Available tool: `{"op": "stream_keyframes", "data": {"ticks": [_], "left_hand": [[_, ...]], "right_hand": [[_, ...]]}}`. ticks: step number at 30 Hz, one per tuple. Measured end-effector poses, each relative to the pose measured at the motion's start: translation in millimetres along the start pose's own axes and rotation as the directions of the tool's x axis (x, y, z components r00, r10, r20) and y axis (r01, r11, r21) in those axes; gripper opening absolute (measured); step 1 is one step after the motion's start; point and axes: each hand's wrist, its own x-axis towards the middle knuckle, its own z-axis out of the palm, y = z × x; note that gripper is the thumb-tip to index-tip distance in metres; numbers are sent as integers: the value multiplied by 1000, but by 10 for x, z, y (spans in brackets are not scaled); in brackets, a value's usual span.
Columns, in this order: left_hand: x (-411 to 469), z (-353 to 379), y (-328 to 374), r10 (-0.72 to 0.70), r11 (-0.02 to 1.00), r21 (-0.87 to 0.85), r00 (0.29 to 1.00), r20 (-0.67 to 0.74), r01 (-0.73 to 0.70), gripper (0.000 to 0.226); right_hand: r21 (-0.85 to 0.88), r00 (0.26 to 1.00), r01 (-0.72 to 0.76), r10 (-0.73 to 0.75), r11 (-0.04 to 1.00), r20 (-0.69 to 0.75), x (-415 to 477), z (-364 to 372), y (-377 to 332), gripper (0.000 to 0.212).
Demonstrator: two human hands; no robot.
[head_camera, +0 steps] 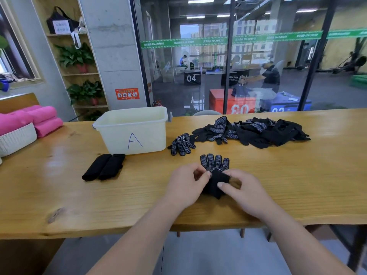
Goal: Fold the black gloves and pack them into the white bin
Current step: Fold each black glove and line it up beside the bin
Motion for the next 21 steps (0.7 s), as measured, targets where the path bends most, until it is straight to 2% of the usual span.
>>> {"op": "stream_keyframes", "data": {"ticks": [1,4,8,12,16,21], "left_hand": [[25,-21,-40,32,997,69,999,-15,-31,14],[124,-118,-218,156,937,319,987,-23,-141,22],[227,-157,-461,174,898,396,982,77,-190,42],[250,-102,-551,194,885,406,974,121,-227,54],[248,-75,-570,183,875,422,969,169,-239,61],[226,-65,-599,190,872,424,967,170,-246,71]], "right_hand": [[93,998,-50,54,994,-30,-4,-22,-16,5],[285,973,-113,164,952,-161,7,-39,2,12],[376,947,-154,245,914,-208,81,-60,-3,8],[263,958,-121,182,957,-221,306,-217,-112,12],[233,979,-18,65,972,-193,627,-546,-412,16],[210,1000,28,-29,977,2,860,-884,-802,17]]}}
